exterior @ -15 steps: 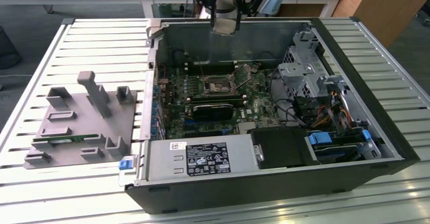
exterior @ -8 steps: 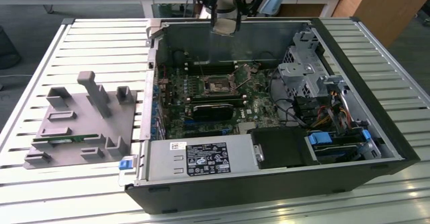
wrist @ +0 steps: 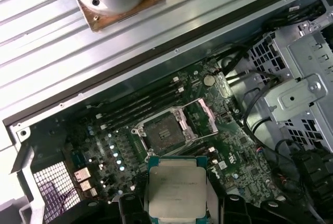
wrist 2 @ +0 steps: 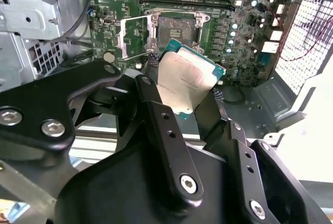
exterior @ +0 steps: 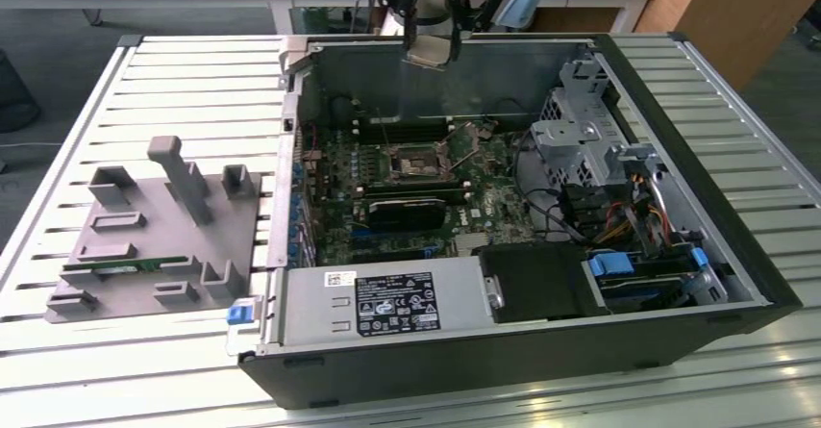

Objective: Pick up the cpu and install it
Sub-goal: 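Place the cpu into insertion slot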

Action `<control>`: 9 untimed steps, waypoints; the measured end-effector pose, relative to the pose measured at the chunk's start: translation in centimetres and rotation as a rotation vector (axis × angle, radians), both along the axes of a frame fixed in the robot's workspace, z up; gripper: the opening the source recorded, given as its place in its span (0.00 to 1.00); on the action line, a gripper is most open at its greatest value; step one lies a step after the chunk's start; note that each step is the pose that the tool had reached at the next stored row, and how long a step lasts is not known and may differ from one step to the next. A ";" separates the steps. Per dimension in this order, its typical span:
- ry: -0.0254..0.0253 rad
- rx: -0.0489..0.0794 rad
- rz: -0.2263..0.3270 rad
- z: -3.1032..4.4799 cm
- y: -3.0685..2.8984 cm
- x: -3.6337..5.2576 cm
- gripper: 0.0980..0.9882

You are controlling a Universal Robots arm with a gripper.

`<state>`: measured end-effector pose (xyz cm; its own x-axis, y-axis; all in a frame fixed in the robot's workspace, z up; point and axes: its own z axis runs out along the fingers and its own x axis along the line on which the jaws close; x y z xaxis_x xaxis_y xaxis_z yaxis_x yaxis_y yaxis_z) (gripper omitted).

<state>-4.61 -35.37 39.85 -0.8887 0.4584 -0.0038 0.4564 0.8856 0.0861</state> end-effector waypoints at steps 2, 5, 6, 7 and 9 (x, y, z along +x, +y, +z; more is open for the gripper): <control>0.0000 0.000 -0.019 0.00 0.00 0.00 0.48; -0.0001 0.000 -0.048 -0.01 0.00 0.00 0.48; 0.0000 0.000 -0.057 -0.01 0.00 0.00 0.48; -0.0001 0.000 -0.067 -0.02 0.00 0.00 0.48; 0.0000 0.000 -0.086 -0.02 0.00 0.00 0.48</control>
